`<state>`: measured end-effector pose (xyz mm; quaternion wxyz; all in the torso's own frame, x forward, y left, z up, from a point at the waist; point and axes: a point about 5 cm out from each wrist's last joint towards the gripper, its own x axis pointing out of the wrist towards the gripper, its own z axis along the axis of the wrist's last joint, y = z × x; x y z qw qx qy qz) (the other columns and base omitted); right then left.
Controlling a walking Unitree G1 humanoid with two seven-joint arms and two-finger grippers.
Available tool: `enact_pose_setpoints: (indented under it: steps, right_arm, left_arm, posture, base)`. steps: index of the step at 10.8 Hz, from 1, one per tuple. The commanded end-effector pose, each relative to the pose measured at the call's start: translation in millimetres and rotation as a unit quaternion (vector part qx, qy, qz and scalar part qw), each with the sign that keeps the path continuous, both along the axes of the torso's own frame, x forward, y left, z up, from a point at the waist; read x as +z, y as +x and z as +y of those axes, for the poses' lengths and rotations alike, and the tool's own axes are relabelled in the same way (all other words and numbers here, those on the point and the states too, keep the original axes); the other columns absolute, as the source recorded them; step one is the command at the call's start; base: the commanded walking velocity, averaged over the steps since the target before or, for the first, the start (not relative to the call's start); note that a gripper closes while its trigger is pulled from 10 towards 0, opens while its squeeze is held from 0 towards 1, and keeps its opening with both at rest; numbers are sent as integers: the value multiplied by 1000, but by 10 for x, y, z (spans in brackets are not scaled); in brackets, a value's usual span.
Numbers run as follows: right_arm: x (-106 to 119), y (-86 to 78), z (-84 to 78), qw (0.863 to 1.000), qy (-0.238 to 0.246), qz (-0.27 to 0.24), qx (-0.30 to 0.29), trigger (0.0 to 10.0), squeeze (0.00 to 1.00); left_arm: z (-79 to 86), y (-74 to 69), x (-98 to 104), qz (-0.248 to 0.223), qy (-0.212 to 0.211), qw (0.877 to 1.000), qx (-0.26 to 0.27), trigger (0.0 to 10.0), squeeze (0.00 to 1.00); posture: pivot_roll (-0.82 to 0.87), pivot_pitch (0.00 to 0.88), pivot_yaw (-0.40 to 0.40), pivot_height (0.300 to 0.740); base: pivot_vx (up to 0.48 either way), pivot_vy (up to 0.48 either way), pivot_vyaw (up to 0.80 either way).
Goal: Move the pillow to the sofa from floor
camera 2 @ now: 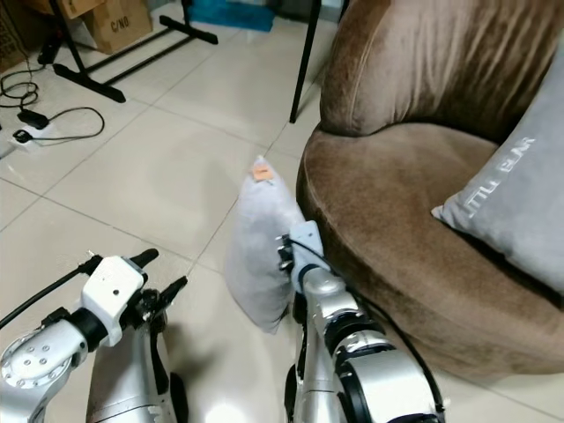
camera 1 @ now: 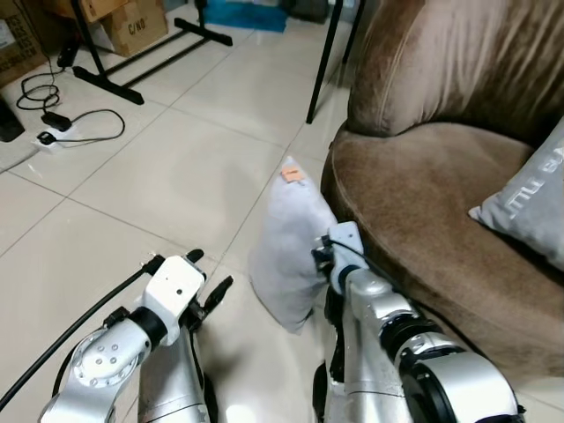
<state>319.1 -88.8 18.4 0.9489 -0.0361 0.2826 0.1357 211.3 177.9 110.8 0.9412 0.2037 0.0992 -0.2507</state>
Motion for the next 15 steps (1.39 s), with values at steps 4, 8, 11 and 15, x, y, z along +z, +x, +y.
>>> enact_pose_setpoints:
  steps: [4,8,11,15]
  right_arm:
    - [-53,-69,143,1000,12,21,19,0,0]
    - [434,253,280,986,154,-58,5,0,0]
    - [1063,440,108,937,302,-175,-25,0,0]
    - [1687,84,-128,911,263,-317,-25,10000,0]
  left_arm:
    - [54,76,-16,-2,7,1000,-3,10000,0]
    - [115,11,-101,43,-3,999,-32,10000,0]
    - [147,-38,-88,46,2,998,-32,10000,0]
    - [262,22,93,-42,-2,997,63,10000,0]
  posture:
    - [13,0,-62,441]
    - [-1,0,-53,441]
    - [16,0,-38,441]
    - [-9,0,-33,446]
  base:
    - [0,0,0]
    - [0,0,0]
    - [0,0,0]
    - [0,0,0]
